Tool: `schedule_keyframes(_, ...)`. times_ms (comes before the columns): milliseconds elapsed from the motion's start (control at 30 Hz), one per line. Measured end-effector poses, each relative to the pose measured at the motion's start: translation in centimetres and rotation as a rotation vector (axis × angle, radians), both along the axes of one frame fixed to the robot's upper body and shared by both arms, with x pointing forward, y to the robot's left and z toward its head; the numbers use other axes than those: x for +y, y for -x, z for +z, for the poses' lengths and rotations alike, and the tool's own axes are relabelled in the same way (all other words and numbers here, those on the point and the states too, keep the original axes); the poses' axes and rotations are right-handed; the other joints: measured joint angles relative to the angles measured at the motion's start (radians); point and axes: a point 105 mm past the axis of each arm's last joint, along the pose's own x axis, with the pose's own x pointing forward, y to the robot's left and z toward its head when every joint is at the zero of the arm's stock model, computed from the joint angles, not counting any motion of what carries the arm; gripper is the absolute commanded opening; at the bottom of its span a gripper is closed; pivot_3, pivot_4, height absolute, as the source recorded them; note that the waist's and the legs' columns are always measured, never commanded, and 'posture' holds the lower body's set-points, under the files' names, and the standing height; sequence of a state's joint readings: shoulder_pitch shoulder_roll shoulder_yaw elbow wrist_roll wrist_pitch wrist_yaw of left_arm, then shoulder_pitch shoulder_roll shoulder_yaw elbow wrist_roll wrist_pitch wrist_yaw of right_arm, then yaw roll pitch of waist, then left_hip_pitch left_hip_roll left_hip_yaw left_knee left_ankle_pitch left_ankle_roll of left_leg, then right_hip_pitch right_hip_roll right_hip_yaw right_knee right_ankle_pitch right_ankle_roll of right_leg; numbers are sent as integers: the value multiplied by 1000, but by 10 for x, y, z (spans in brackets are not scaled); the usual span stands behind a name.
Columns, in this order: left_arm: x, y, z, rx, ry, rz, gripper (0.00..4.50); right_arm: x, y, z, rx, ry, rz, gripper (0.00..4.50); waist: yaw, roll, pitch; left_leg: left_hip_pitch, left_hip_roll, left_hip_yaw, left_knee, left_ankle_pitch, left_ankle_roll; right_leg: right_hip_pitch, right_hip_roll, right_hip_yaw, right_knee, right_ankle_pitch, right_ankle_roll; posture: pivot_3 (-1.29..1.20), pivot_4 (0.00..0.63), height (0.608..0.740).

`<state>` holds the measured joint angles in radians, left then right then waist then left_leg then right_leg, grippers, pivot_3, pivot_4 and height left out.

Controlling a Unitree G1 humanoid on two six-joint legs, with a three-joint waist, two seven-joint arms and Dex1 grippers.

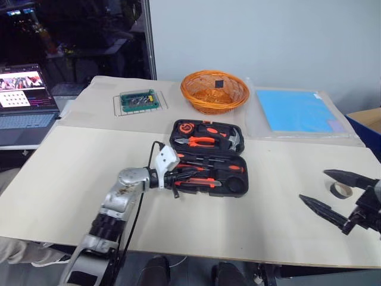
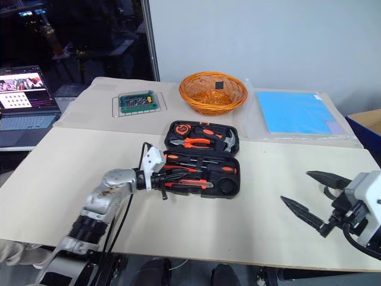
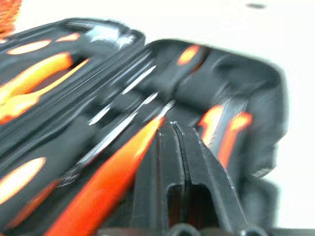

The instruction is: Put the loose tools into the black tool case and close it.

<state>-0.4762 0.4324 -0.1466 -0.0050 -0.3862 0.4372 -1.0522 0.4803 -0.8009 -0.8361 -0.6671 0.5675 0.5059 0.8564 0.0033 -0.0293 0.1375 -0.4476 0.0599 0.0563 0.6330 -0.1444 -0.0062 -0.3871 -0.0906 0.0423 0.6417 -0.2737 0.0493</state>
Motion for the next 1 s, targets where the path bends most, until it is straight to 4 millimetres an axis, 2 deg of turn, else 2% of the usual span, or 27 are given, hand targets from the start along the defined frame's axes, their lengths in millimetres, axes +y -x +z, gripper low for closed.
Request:
schedule_keyframes(100, 4, 16, 20, 19, -13, -90, 2929, -25, -7, -8, 39, 41, -130, 4500, 0, 0, 1, 0, -2, 0, -1, 0, 0, 0, -1, 1, -1, -1, 0, 0, 150, 740)
schedule_keyframes(133, 5, 25, 27, 38, -27, -145, 3358, -41, -16, -13, 93, 105, -224, 4500, -3, 0, 1, 0, -2, 1, -1, 0, 0, 0, -2, 1, -1, -1, 0, 0, 150, 740)
schedule_keyframes(233, 3, 38, 38, 33, -48, -226, 4307, -67, -22, -24, 198, 194, -359, 4500, -1, 0, 2, 2, -3, 0, -1, 0, 0, 0, -2, 1, -1, -1, 0, 0, 150, 740)
schedule_keyframes(267, 0, 43, 42, 45, -53, -256, 4451, -72, -26, -28, 238, 183, -381, 4500, -1, -1, 3, 3, -3, -1, 0, 0, 0, 0, -2, 1, -1, -2, 1, 0, 150, 740)
schedule_keyframes(367, -13, 51, 53, 43, -47, -311, 4451, -76, -34, -35, 304, 144, -395, 4500, 2, -1, 4, 2, -6, -2, 0, 0, 0, 0, -3, 1, -2, -4, 5, 0, 150, 740)
schedule_keyframes(500, -25, 49, 62, 20, -38, -325, 4451, -87, -66, -40, 359, 116, -476, 4500, -11, -3, 8, 0, -7, -3, 0, 1, 1, 1, -3, 3, -2, -4, 5, 0, 150, 740)
schedule_keyframes(600, -31, 48, 63, 20, -27, -315, 4451, -95, -76, -53, 429, 137, -510, 4500, -14, -3, 8, -2, -8, -4, -1, 1, 2, -1, -3, 4, -1, -2, 3, 0, 150, 740)
schedule_keyframes(733, -39, 48, 64, 14, -18, -320, 4451, -105, -88, -72, 534, 169, -541, 4500, -15, -2, 8, -6, -9, -5, -4, 1, 3, -3, -2, 4, -2, 0, 9, 0, 150, 740)
schedule_keyframes(867, -40, 47, 65, 8, -14, -307, 4500, -117, -103, -79, 560, 198, -583, 3507, -15, -1, 10, -6, -10, -5, -4, 1, 3, -3, -2, 4, -2, 0, 9, 0, 150, 740)
schedule_keyframes(1000, -39, 45, 66, 1, -10, -286, 4500, -125, -115, -86, 570, 217, -600, 2072, -16, -2, 11, -5, -10, -5, -2, 1, 3, -2, -2, 4, -1, 0, 9, 0, 150, 740)
